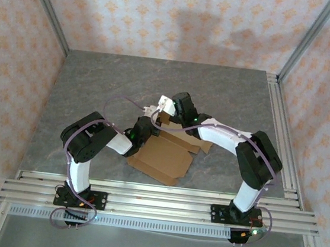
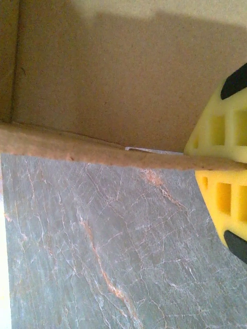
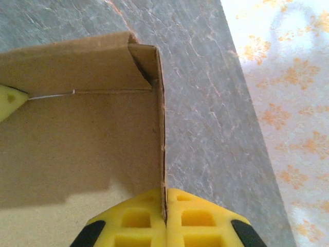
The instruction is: Fold the paper box
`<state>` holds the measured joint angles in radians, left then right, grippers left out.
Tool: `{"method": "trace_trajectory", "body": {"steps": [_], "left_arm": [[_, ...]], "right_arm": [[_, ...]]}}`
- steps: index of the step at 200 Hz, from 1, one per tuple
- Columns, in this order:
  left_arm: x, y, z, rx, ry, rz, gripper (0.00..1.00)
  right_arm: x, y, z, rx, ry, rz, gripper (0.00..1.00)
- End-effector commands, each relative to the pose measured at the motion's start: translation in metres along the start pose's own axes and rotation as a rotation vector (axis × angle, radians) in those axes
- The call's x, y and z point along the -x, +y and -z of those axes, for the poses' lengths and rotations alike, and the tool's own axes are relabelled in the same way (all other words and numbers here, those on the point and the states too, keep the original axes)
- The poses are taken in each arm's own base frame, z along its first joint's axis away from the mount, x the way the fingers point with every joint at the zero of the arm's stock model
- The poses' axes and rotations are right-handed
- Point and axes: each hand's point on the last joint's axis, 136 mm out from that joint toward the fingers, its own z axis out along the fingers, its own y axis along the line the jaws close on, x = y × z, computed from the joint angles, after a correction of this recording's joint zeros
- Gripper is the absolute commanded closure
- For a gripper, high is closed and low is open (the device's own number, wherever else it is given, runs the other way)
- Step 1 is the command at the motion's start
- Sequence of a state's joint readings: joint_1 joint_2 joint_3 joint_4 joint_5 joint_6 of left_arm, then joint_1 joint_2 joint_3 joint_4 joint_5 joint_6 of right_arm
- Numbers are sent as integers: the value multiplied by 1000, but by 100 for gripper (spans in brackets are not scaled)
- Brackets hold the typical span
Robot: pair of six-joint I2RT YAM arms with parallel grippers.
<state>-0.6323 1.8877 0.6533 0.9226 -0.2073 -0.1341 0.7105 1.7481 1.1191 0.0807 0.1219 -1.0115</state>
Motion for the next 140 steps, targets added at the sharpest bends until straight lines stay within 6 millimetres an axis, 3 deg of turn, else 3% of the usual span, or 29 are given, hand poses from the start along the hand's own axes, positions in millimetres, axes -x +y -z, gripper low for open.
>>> {"method": "trace_trajectory", "body": {"steps": [1,31,65,92,103,120,140], "left_arm": [[1,9,-7,46,5,31,100],[2,9,-9,34,15,58,100],[6,8,-10,24,2,65,100],[10,9,-9,24,-13,62,100],[11,9,-9,22,-19,60,100],[11,9,-9,17,-18,65,100],[11,9,-8,11,-23,72,100]], "right_arm": [[15,-9,6,-119,-43,52,100],[25,-20,12,-247,-82,104,100],[23,-14,12,-232,-93,86,99],[33,-6,26,-109,-149,-55,46],[39,-4,36,-49,-188,-131,31],[45,1,52,72,-235,-227,19],[51,1,72,180,-289,-320,14]]}}
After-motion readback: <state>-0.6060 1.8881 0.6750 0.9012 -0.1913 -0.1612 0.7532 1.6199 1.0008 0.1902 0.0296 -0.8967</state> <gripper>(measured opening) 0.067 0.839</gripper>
